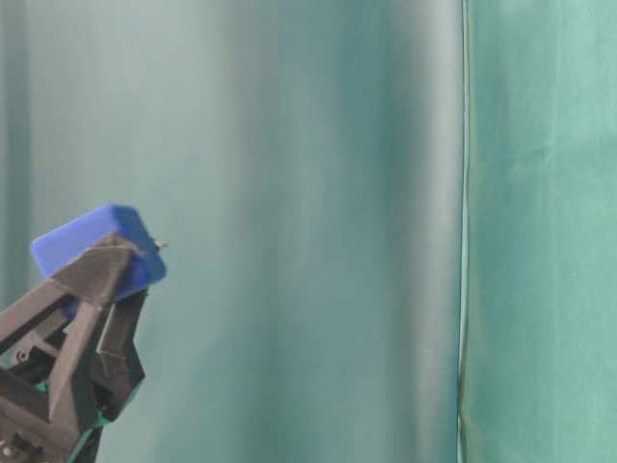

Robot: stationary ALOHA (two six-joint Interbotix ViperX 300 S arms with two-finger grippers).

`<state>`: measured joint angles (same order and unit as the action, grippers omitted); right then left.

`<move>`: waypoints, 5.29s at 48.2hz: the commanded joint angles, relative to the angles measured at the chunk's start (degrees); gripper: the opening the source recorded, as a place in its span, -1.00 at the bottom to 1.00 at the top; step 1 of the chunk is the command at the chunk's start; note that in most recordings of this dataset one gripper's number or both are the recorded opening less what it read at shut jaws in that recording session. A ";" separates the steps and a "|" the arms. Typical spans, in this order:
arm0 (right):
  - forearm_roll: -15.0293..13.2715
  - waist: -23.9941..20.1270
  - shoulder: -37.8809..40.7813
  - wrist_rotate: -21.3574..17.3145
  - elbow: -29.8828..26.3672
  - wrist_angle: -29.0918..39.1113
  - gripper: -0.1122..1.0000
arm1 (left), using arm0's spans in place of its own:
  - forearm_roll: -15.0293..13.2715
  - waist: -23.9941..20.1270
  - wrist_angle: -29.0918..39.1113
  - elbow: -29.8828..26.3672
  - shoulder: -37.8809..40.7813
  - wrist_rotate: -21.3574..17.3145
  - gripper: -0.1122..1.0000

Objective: Handover the blue block to the right arm after grasping it with the left arm, then place it in the designated position.

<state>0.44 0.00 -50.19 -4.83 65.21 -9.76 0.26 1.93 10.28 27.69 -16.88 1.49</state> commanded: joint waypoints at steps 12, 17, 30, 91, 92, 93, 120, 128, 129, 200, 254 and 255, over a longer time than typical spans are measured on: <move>-0.53 0.09 0.26 0.09 -1.58 -0.53 0.89 | 0.09 0.09 -9.32 2.81 -2.29 -0.09 0.04; -0.53 0.09 0.26 0.09 -1.58 -0.62 0.89 | 0.09 0.09 -9.32 2.81 -2.29 -0.09 0.04; -0.53 0.09 0.26 0.09 -1.58 -0.62 0.89 | 0.09 0.09 -9.32 2.81 -2.29 -0.09 0.04; -7.47 0.09 0.62 3.60 -3.87 2.90 0.87 | 0.00 0.00 -9.14 2.81 -2.29 0.09 0.04; -8.17 0.09 0.53 4.04 -4.04 3.08 0.87 | 0.00 0.00 -9.14 2.81 -2.29 0.09 0.04; -8.79 0.09 0.62 4.48 -4.13 3.16 0.87 | 0.00 -0.09 -9.14 2.81 -2.37 0.09 0.04; -30.23 0.09 0.62 18.63 -8.88 5.54 0.86 | -0.09 -0.09 -9.14 2.90 -2.37 0.18 0.04; -38.14 0.09 0.79 22.68 -8.96 5.19 0.86 | -0.09 -0.09 -9.14 2.90 -2.37 0.18 0.04; -39.02 0.09 0.79 22.94 -9.05 5.19 0.86 | -0.09 -0.09 -9.14 2.90 -2.37 0.18 0.04; -47.46 0.09 1.23 24.52 -9.84 5.19 0.84 | -0.09 -0.09 -9.14 2.90 -2.37 0.18 0.04; -47.46 0.09 9.84 24.52 -15.56 3.34 0.84 | -0.09 -0.09 -8.70 2.90 -2.37 0.18 0.04; -47.46 0.09 10.46 24.52 -16.17 3.34 0.84 | -0.09 -0.09 -8.70 2.90 -2.37 0.18 0.04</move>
<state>-46.93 0.00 -41.66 19.78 52.38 -5.71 0.18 1.93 1.76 31.20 -18.11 1.58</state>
